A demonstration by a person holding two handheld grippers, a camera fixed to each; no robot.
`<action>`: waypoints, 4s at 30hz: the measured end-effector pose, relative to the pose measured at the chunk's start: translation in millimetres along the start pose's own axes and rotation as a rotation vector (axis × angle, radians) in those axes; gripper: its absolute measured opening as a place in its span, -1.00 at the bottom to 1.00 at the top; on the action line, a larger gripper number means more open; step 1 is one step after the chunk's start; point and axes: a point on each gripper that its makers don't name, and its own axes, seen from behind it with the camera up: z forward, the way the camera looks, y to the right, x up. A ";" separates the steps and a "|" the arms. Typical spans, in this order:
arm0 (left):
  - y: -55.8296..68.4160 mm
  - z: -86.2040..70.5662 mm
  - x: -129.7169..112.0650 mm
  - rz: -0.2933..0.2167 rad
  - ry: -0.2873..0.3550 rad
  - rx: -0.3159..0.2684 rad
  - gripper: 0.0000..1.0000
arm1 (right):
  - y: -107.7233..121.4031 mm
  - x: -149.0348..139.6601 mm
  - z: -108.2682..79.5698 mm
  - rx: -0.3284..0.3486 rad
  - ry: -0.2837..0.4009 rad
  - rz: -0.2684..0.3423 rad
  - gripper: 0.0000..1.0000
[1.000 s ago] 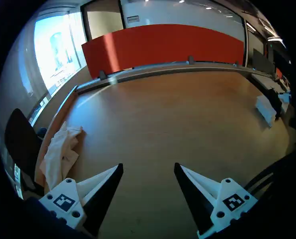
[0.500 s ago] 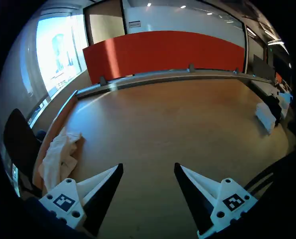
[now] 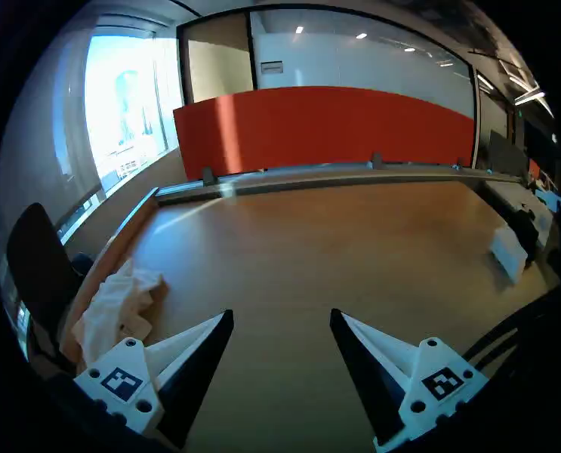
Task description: Fold towel
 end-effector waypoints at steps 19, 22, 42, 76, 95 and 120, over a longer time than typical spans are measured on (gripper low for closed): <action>-13.8 -3.2 70.6 -0.136 0.266 0.014 0.90 | -87.6 60.6 -8.8 0.086 0.150 0.020 0.91; -19.1 -7.9 84.6 -0.142 0.316 0.024 0.90 | -99.1 68.7 -10.2 0.093 0.169 0.021 0.94; -20.2 -16.4 107.8 -0.088 0.408 0.007 0.89 | -151.7 85.7 -15.3 0.123 0.183 -0.030 0.95; -39.5 -5.2 61.6 -0.048 0.542 0.055 0.89 | -228.3 89.2 -22.6 0.185 0.201 -0.007 0.96; -33.0 35.5 9.3 -0.068 0.568 0.078 0.89 | -242.8 55.4 -4.3 0.186 0.222 -0.030 0.96; -33.2 52.7 -13.7 -0.090 0.570 0.084 0.89 | -239.3 40.3 -0.4 0.194 0.208 -0.051 0.96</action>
